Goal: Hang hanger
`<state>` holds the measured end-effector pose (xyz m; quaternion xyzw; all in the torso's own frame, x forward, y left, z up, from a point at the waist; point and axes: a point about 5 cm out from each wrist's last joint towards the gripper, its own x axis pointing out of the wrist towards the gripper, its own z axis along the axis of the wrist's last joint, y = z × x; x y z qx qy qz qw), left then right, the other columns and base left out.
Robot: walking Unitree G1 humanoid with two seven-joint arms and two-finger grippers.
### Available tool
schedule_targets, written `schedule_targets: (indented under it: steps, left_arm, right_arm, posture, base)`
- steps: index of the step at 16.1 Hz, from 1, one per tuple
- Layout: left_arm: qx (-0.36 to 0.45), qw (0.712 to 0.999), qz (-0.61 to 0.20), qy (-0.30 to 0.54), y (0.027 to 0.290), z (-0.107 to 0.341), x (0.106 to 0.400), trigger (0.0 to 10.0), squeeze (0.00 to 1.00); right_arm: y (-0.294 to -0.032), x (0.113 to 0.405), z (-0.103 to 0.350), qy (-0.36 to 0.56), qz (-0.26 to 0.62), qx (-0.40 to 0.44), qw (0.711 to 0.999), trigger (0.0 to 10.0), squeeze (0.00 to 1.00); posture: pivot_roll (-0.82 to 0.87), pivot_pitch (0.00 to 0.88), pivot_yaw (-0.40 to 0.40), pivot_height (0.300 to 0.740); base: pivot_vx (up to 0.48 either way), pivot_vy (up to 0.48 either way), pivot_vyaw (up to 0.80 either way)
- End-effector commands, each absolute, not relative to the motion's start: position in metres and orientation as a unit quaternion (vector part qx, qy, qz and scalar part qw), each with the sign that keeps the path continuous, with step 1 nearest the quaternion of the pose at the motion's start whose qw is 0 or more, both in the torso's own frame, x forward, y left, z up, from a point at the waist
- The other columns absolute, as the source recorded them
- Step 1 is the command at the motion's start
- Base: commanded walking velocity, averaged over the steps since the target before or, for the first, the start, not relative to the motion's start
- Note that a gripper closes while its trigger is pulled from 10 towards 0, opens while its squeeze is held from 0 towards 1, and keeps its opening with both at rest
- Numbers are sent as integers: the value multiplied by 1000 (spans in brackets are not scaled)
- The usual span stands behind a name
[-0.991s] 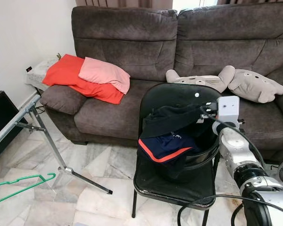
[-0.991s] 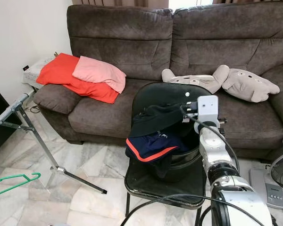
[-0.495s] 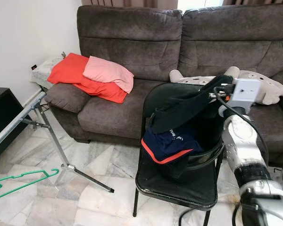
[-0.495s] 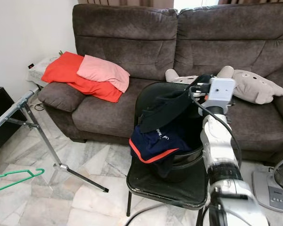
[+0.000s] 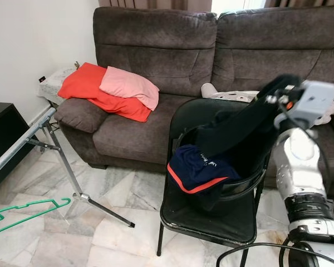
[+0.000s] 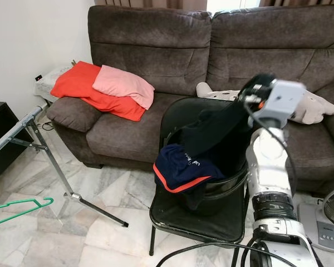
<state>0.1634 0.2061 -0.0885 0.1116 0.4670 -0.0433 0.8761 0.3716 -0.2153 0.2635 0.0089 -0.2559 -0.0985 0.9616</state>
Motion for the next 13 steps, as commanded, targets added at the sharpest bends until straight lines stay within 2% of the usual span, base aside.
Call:
schedule_targets:
  steps: [1, 4, 6, 7, 8, 10, 13]
  left_arm:
    - [114, 864, -42, 488, 212, -93, 151, 10000, 0]
    - [117, 860, -38, 495, 217, -94, 146, 10000, 0]
    - [117, 859, -37, 497, 218, -94, 144, 10000, 0]
    - [117, 859, -37, 497, 217, -95, 144, 10000, 0]
    - [115, 859, -36, 498, 217, -95, 143, 10000, 0]
    - [115, 857, -35, 501, 218, -95, 142, 10000, 0]
    - [85, 863, 3, 498, 224, -94, 142, 10000, 0]
  right_arm:
    - [-209, 362, 295, -318, -84, 10, 944, 0, 0]
    - [-198, 348, 331, -388, -60, -2, 920, 0, 0]
    - [-192, 350, 327, -376, -48, -9, 925, 0, 0]
    - [-194, 358, 309, -327, -60, -17, 943, 0, 0]
    - [-204, 368, 258, -204, -101, 20, 973, 10000, 0]
    - [-201, 364, 208, -107, -110, 49, 987, 10000, 0]
    - [-185, 349, 177, -67, -99, 47, 992, 10000, 0]
  posture:
    - [57, 0, 49, 740]
    - [54, 0, 48, 740]
    - [52, 0, 46, 740]
    - [58, 0, 42, 740]
    - [71, 0, 35, 740]
    - [74, 0, 36, 740]
    - [75, 10, 41, 740]
  base:
    - [0, 0, 0]
    - [0, 0, 0]
    - [0, 0, 0]
    - [0, 0, 0]
    - [0, 0, 0]
    - [0, 0, 0]
    - [0, 0, 0]
